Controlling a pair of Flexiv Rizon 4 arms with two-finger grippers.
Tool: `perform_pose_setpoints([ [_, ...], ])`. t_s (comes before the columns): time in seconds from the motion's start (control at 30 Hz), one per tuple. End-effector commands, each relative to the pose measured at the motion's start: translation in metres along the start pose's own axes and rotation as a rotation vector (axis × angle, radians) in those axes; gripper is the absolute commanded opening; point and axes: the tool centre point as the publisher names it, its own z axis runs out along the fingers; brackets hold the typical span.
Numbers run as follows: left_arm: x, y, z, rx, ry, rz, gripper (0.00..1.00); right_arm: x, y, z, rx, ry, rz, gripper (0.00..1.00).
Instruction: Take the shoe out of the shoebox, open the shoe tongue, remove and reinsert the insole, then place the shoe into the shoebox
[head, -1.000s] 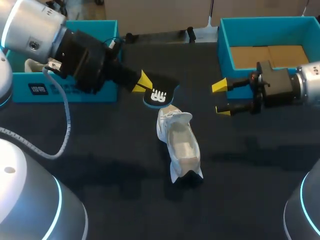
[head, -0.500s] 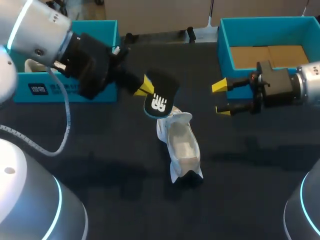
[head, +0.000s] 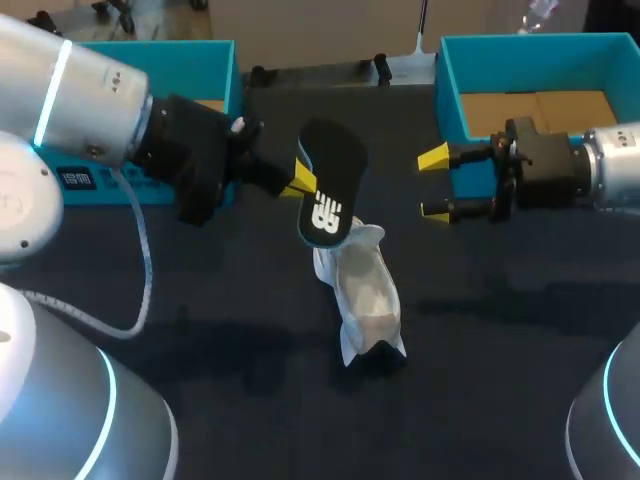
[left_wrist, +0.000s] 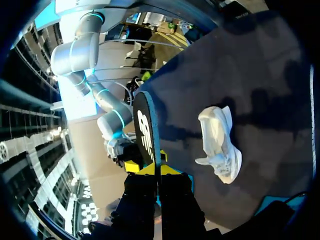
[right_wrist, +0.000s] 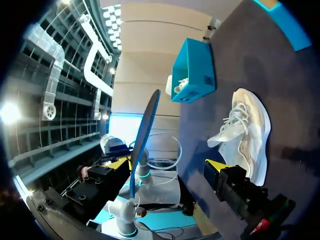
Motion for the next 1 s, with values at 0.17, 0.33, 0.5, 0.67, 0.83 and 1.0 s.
perform_pose_setpoints([
  [0.17, 0.000, -0.001, 0.003, -0.006, -0.001, 0.003, 0.00, 0.001, 0.001, 0.002, 0.000, -0.003, 0.002, 1.00],
  [0.33, 0.000, -0.001, 0.003, -0.006, -0.001, 0.003, 0.00, 0.001, 0.004, 0.005, -0.005, 0.011, 0.018, 1.00],
  [0.5, 0.002, 0.001, 0.017, -0.023, -0.046, 0.097, 0.00, 0.005, 0.012, 0.012, 0.007, 0.044, 0.053, 1.00],
  [0.67, 0.005, 0.004, 0.027, -0.033, -0.052, 0.175, 0.00, 0.015, 0.015, 0.019, 0.026, 0.056, 0.049, 1.00],
  [0.83, 0.009, 0.008, 0.033, -0.056, -0.049, 0.180, 0.00, 0.022, 0.017, 0.028, 0.036, 0.073, 0.038, 1.00],
  [1.0, 0.012, 0.010, 0.039, -0.132, -0.069, 0.168, 0.00, 0.029, 0.020, 0.040, 0.037, 0.089, 0.040, 1.00],
])
